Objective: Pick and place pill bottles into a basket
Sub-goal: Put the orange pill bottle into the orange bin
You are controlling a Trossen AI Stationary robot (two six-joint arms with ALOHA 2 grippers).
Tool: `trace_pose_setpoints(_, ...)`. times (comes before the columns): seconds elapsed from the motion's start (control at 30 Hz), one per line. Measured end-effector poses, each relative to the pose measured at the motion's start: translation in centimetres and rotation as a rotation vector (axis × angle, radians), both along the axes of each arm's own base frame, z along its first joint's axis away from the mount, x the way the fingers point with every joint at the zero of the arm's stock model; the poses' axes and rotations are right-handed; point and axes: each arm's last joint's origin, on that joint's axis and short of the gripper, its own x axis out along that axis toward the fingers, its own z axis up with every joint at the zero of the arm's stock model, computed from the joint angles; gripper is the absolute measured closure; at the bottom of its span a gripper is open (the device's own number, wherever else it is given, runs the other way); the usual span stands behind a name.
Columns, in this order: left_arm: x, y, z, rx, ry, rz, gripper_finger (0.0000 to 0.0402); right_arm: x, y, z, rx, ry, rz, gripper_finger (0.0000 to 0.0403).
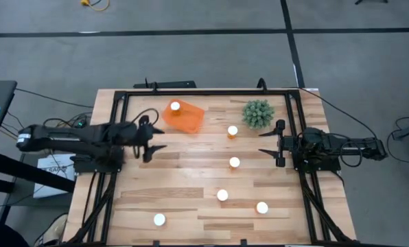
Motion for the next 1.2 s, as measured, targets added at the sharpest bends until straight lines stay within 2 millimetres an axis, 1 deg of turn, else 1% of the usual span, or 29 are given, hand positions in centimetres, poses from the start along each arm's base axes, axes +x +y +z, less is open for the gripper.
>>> trace_pose_setpoints(0.13, -0.8, -2.2, -0.4, -0.045, 0.055, -0.095, 0.0132, 0.0, 0.0, 0.0, 0.0, 0.0, 0.0, 0.0138)
trace_pose_setpoints(0.33, -1.6, -5.4, -1.8, -0.091, 0.189, -0.184, 0.0132, 0.0, 0.0, 0.0, 0.0, 0.0, 0.0, 0.0138)
trace_pose_setpoints(0.57, -2.6, -8.6, -2.9, -0.179, 0.285, -0.238, 0.0132, 0.0, 0.0, 0.0, 0.0, 0.0, 0.0, 0.0138)
trace_pose_setpoints(0.73, -2.9, -11.1, -4.3, -0.232, 0.382, -0.256, 0.0132, 0.0, 0.0, 0.0, 0.0, 0.0, 0.0, 0.0138)
trace_pose_setpoints(0.83, -2.8, -12.7, -5.4, -0.247, 0.42, -0.265, 0.0132, 0.0, 0.0, 0.0, 0.0, 0.0, 0.0, 0.0138)
trace_pose_setpoints(0.97, -2.1, -14.6, -6.9, -0.255, 0.442, -0.279, 0.0132, 0.0, 0.0, 0.0, 0.0, 0.0, 0.0, 0.0138)
trace_pose_setpoints(1.2, -1.0, -17.0, -8.9, -0.351, 0.466, -0.316, 0.0132, 0.0, 0.0, 0.0, 0.0, 0.0, 0.0, 0.0138)
